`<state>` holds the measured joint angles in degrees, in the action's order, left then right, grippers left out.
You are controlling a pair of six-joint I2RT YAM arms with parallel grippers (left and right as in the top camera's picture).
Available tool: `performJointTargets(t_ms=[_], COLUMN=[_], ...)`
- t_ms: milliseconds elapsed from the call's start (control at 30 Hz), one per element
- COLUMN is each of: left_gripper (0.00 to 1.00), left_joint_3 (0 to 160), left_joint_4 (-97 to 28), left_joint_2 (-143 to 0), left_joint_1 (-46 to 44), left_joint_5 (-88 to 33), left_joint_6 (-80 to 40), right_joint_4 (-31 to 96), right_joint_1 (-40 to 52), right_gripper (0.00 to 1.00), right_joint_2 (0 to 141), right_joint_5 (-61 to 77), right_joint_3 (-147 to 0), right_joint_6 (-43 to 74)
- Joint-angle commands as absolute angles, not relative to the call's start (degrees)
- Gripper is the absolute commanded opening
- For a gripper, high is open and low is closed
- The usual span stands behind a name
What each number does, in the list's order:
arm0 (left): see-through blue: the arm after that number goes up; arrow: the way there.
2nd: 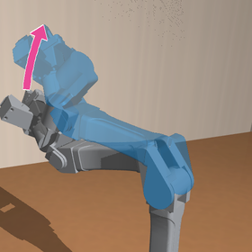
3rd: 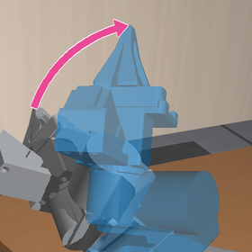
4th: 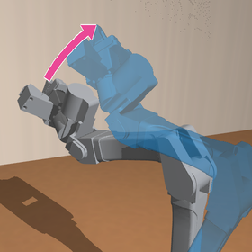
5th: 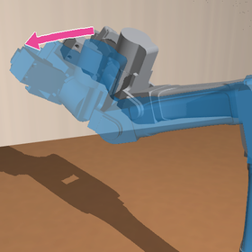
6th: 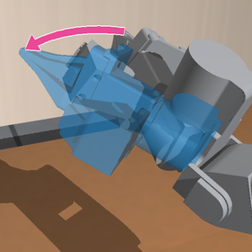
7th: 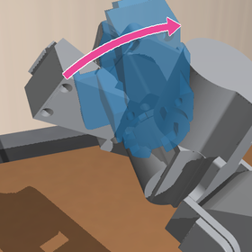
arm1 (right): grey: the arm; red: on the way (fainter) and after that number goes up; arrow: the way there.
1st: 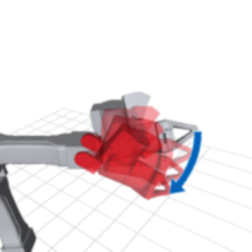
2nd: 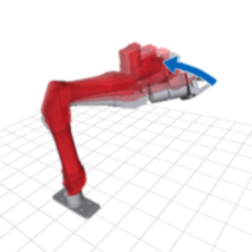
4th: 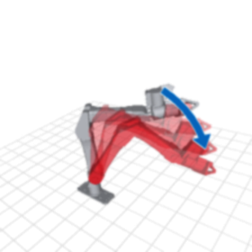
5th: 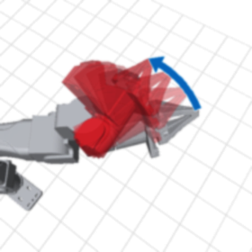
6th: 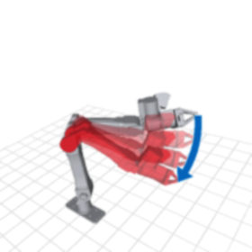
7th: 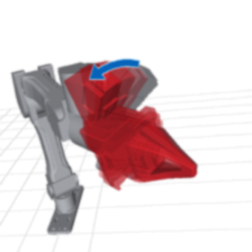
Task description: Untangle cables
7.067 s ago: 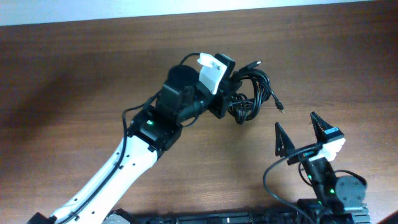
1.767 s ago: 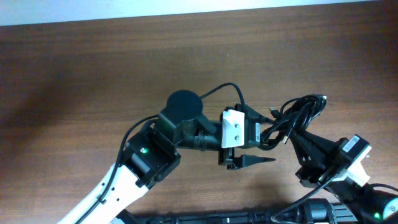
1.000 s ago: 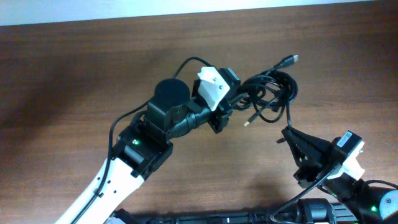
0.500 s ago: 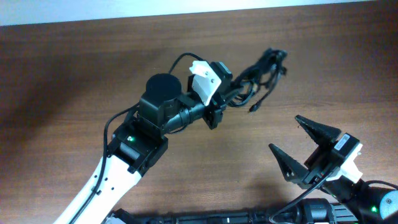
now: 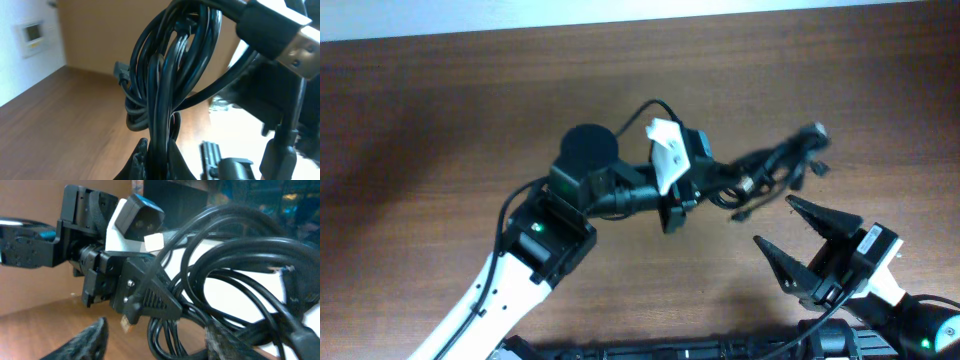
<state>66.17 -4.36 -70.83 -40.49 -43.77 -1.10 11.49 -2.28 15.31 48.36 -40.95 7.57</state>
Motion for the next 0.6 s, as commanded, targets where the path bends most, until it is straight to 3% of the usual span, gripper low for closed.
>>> performJointTargets(t_ms=[0, 333, 433, 567], left_gripper=[0.0, 0.0, 0.0, 0.0], left_joint_3=[66.96, 66.96, 66.96, 66.96], left_joint_4=[-3.11, -2.66, -2.66, -3.09], left_joint_2=[-70.76, -70.81, -70.81, -70.81], left_joint_1=[-43.4, -45.34, -45.39, -46.44], left_joint_5=[-47.16, -47.75, -48.9, -48.88], left_joint_6=[2.96, 3.33, 3.33, 3.42], right_joint_4=[11.07, 9.41, 8.23, 8.03], right_joint_1=[-1.89, -1.89, -1.89, -1.89], right_gripper=[0.51, 0.47, 0.34, 0.25], right_joint_2=[15.22, 15.22, 15.22, 15.22], right_joint_5=[51.13, 50.37, 50.41, 50.39], right_joint_3=[-41.69, -41.69, -41.69, -41.69], right_joint_6=[7.99, 5.98, 5.98, 5.98])
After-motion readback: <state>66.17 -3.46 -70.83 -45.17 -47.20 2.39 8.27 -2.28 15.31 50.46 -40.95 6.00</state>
